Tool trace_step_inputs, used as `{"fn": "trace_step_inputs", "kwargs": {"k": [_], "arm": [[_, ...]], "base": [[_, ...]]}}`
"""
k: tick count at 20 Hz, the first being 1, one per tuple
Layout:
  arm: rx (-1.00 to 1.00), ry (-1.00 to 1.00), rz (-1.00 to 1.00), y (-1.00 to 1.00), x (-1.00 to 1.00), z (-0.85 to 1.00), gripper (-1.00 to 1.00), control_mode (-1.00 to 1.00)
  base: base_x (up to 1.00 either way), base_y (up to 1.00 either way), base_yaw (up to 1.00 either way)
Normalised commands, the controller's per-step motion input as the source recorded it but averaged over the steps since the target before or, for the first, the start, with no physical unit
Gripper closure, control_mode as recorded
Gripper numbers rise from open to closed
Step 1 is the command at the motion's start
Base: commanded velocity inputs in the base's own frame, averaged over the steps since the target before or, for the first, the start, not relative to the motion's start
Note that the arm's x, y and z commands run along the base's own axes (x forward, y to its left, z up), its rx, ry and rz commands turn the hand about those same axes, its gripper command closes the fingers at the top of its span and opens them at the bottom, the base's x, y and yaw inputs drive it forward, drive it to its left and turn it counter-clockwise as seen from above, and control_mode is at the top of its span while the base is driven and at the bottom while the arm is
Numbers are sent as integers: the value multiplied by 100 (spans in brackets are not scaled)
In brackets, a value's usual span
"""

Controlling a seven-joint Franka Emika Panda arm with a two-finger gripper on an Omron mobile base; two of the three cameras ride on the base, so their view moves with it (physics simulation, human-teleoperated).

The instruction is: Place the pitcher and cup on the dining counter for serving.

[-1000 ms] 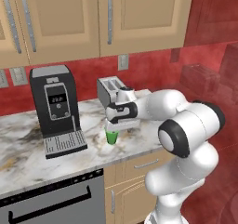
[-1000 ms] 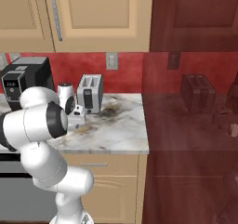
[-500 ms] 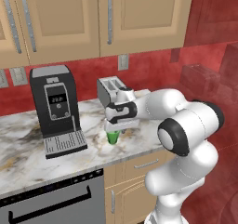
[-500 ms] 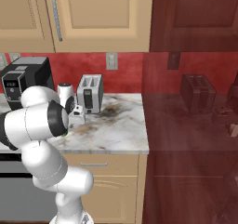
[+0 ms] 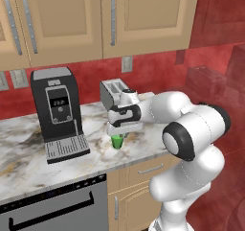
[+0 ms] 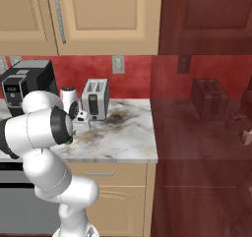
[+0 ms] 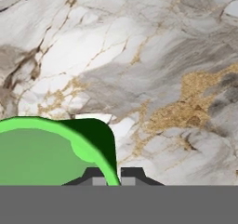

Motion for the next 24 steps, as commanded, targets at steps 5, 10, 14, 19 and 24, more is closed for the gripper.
{"fn": "trace_step_inputs", "kwargs": {"k": [5,10,14,19,24], "arm": [[0,0,0,0,0,5,100,-100],[0,-5,0,-3,-22,47,100,-100],[0,-10,0,-12,-47,74,100,-100],[1,-11,0,-21,-52,76,100,-100],[3,-4,0,-18,-32,56,100,-100]], "base": [[0,0,0],[0,0,0],[0,0,0],[0,0,0],[0,0,0]]}}
